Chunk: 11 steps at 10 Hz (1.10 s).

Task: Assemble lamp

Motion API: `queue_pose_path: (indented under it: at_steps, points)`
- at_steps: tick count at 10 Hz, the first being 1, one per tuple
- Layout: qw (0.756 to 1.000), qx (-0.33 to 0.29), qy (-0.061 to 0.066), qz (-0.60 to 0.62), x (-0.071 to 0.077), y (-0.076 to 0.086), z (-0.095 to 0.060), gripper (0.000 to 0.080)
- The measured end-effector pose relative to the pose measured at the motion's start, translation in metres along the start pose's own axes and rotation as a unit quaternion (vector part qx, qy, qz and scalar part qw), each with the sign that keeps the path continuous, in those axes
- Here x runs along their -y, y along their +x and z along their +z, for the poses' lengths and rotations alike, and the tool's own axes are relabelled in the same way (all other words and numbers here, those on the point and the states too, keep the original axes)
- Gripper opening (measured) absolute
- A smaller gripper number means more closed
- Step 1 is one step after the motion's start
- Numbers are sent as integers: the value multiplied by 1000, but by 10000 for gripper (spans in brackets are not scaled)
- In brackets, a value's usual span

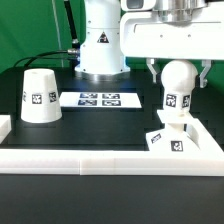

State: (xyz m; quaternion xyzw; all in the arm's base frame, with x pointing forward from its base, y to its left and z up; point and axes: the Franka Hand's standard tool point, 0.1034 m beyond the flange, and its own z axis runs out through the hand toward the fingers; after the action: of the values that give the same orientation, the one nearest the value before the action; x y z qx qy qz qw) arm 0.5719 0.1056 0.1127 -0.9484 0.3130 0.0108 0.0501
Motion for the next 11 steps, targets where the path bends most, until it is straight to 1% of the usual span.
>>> queue_pose_path:
  at_steps: [3,5,6,7,8,9,11]
  points:
    - [993,12,9,120,2,-1,1,579]
    - [986,18,15,165,1,1,1,579]
    - [984,19,16,175,1,1,1,579]
    - [985,19,16,173,2,0,1,642]
    - [985,19,16,171,2,0,1,642]
    - [985,19,16,170,2,0,1,687]
    - [994,16,15,104,3,-1,1,697]
